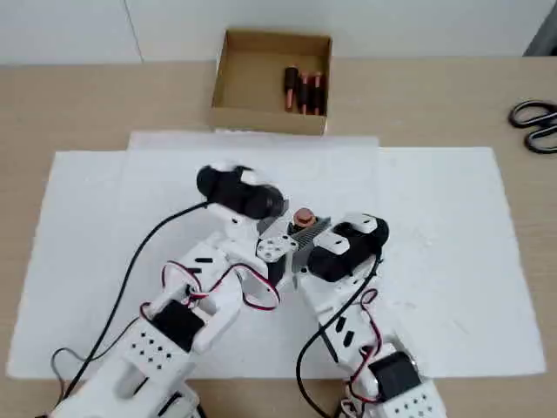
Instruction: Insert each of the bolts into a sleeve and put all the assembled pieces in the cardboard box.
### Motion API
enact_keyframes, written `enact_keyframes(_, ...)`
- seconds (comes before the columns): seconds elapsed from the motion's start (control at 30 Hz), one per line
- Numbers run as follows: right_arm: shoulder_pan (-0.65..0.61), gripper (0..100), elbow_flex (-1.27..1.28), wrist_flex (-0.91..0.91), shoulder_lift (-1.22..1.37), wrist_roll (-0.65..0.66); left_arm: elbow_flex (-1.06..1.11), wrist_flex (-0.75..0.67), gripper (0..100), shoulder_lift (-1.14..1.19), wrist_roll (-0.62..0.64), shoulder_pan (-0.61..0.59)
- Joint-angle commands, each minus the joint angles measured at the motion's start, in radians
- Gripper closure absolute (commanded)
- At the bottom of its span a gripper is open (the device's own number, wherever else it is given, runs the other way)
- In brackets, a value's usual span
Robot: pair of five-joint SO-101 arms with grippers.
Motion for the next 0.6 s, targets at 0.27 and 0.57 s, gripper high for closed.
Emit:
enact_keyframes(0.27, 0.053, 99.5, 0.008, -0.012, -0.019, 0.008, -0.483, 0.655, 67, -0.008, -0.092, -0.132)
enact_keyframes(0.57, 0.153, 99.5, 0.008, 0.005, -0.016, 0.009, -0.682, 0.872, 67, 0.000, -0.242, -0.468)
